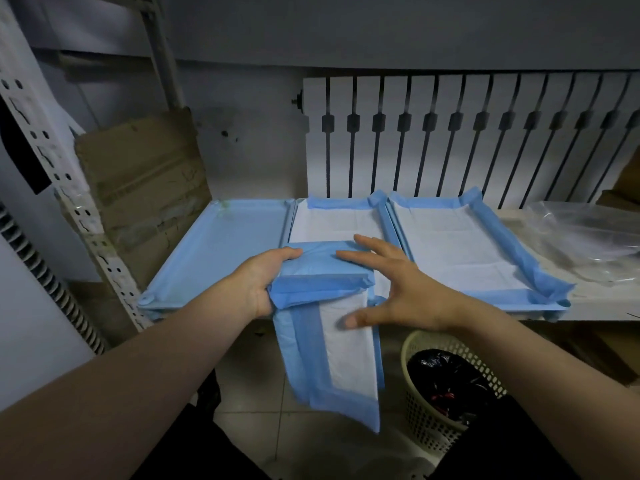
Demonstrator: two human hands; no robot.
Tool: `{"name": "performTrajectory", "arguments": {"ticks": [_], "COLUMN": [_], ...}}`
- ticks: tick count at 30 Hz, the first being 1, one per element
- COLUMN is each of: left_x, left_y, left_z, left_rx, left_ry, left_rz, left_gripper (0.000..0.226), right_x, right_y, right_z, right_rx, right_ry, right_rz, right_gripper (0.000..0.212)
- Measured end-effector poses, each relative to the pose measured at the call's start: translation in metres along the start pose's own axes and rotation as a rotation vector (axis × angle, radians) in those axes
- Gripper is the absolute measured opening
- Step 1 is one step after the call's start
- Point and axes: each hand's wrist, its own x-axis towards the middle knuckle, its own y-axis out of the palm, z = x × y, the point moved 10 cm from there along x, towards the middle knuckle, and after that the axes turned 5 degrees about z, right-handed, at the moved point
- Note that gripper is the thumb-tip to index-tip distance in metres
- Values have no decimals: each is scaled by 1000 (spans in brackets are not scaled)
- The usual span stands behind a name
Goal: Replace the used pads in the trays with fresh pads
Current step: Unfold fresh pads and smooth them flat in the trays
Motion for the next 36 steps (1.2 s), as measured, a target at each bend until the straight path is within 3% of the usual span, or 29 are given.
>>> {"name": "performTrajectory", "arguments": {"ticks": [3, 6, 8, 13, 16, 18, 20, 22, 24, 28, 32, 36], "left_x": [1, 2, 4, 0, -3, -4, -2, -3, -8, -23, -33, -33], "left_y": [12, 16, 16, 20, 26, 30, 28, 28, 32, 49, 52, 45], "left_z": [5, 6, 9, 12, 12, 7, -1, -5, -13, -34, -57, -65], "left_rx": [21, 78, 124, 94, 134, 143, 177, 216, 194, 212, 116, 202], "left_ry": [-2, 25, 13, -8, 6, 63, 128, 161, 228, 430, 535, 589], "left_rz": [32, 68, 95, 103, 138, 167, 167, 206, 281, 342, 210, 103], "left_gripper": [27, 28, 41, 28, 21, 32, 59, 76, 80, 60, 36, 24], "right_x": [3, 0, -3, 1, 2, -1, -3, -4, -4, -3, -3, -5], "right_y": [-13, -22, -20, -13, -19, -30, -38, -43, -45, -41, -34, -36], "right_z": [-8, -11, -9, -11, -14, -27, -42, -46, -46, -42, -39, -34], "right_rx": [-66, 189, 380, 400, 444, 578, 713, 796, 838, 905, 921, 1065], "right_ry": [-11, -59, -65, -13, -15, 62, 134, 152, 157, 154, 177, 162], "right_rz": [-171, -261, -215, -120, -209, -338, -422, -433, -427, -409, -393, -381], "right_gripper": [65, 36, 26, 25, 12, 11, 14, 16, 15, 15, 18, 22]}}
